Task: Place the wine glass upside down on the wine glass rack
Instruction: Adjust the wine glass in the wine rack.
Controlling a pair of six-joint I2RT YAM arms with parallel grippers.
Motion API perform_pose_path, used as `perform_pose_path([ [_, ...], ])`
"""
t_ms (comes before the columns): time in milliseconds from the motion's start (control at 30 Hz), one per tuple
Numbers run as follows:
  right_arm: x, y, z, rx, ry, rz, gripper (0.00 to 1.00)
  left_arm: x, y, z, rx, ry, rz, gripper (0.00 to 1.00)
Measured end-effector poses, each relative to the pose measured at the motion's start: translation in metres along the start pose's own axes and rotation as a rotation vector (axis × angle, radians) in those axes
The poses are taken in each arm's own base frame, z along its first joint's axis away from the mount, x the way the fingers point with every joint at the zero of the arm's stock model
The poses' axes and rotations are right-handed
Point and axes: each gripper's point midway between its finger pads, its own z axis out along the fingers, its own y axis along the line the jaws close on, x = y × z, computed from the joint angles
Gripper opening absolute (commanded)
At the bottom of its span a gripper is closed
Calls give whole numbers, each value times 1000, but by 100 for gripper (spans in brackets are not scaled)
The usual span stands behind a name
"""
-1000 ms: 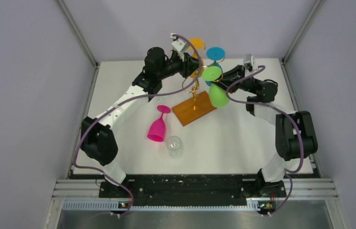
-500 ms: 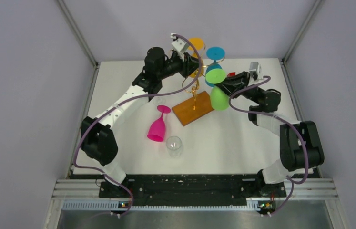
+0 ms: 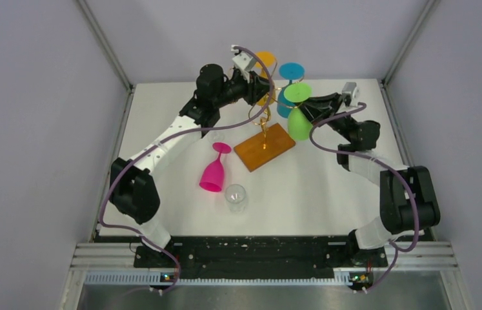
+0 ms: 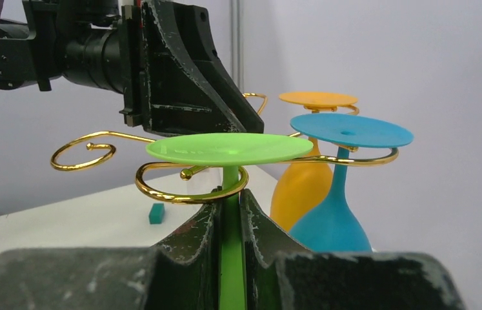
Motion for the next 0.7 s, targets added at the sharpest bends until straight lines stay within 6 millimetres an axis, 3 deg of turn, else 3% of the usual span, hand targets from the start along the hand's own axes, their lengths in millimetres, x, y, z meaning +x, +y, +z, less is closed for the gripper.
perform_pose_path([
  [100,2,-3,6,-20,17,2,0,0,2,0,-11,-4,-2,0],
  [300,14,3,18,-80,44,22,10,-1,4,0,-19,-7,-3,0],
  [700,31,8,9,-74,63,16,53,0,2,1,-10,-3,1,0],
])
